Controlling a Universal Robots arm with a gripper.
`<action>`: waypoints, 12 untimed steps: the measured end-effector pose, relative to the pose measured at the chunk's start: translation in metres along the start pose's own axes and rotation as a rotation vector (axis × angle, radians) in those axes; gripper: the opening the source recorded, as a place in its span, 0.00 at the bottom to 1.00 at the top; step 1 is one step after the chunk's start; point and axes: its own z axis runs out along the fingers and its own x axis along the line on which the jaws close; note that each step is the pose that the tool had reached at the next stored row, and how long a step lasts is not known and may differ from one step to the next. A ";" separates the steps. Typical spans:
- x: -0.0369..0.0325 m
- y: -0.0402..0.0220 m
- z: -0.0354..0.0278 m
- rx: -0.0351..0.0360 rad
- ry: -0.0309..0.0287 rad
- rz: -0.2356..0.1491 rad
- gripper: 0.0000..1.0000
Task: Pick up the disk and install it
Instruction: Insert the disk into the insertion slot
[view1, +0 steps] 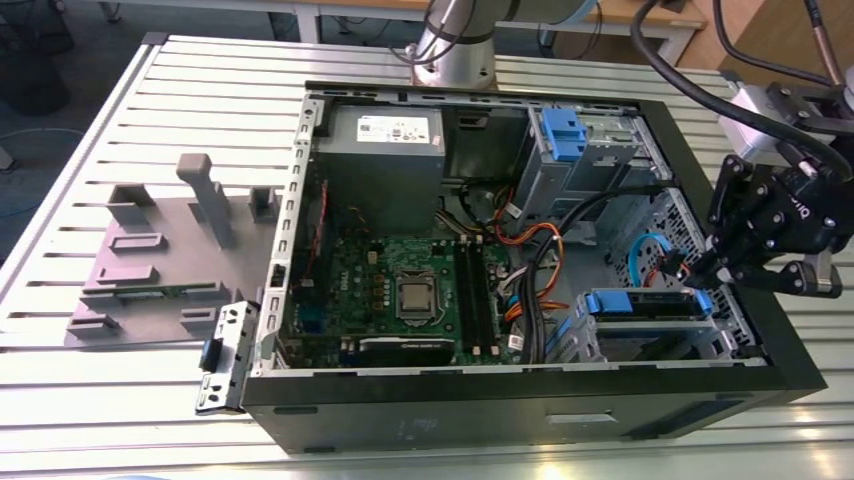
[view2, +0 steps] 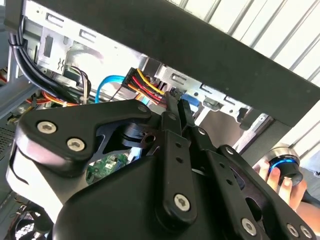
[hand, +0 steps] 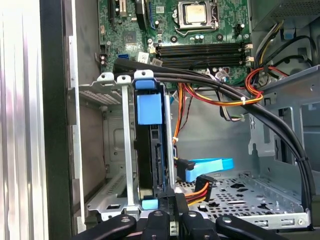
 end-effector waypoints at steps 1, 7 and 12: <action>0.0003 0.0029 -0.0005 0.0021 -0.0014 0.000 0.17; 0.0015 0.0177 0.0001 0.0033 -0.0270 0.001 0.17; 0.0067 0.0186 0.0023 0.0028 -0.0356 0.006 0.17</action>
